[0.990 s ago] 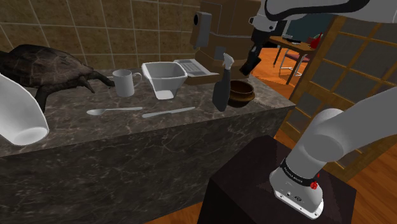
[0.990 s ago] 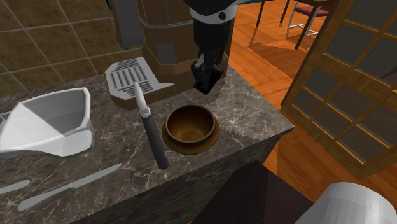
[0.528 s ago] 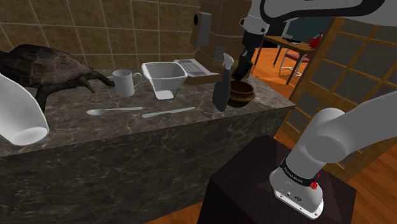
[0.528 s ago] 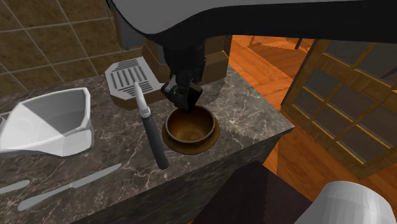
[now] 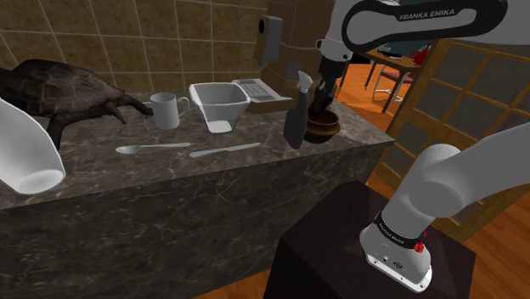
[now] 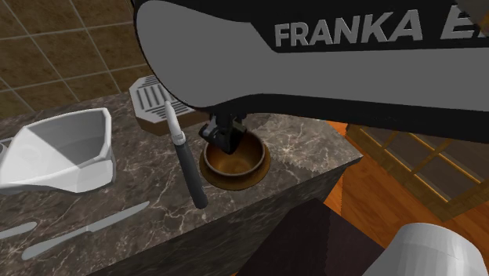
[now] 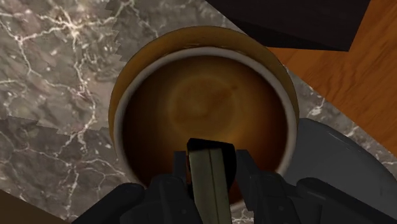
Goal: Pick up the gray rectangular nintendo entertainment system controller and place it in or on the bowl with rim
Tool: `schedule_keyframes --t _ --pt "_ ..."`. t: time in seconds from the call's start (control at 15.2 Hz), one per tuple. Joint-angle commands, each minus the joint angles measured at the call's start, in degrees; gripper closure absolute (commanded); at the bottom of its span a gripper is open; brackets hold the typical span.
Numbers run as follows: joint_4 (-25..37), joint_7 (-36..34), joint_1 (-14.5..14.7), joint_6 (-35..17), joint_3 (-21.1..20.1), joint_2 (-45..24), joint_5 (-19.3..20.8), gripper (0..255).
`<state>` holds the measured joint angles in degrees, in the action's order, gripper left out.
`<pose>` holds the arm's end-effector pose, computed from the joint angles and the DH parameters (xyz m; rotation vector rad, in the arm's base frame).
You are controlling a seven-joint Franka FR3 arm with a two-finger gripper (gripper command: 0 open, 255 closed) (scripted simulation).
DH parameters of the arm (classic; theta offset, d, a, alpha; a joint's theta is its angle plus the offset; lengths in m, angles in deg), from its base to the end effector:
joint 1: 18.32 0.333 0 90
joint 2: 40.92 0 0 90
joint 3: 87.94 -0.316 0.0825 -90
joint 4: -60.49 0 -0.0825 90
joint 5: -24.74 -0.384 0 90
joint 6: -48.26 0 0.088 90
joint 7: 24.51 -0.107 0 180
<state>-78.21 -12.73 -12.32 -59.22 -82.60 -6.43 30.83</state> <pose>0.3764 -0.0076 0.5230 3.0600 0.4018 0.0789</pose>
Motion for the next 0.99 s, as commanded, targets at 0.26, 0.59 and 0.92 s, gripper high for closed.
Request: schedule_keyframes --t 0.26,0.59,0.92 --pt "-2.4 -0.1 -0.1 -2.8 0.2 -0.4 0.2 255" --pt "-2.4 -0.1 -0.1 -2.8 0.2 -0.4 0.2 255" --pt "-2.4 -0.1 -0.1 -2.8 0.2 -0.4 0.2 0"
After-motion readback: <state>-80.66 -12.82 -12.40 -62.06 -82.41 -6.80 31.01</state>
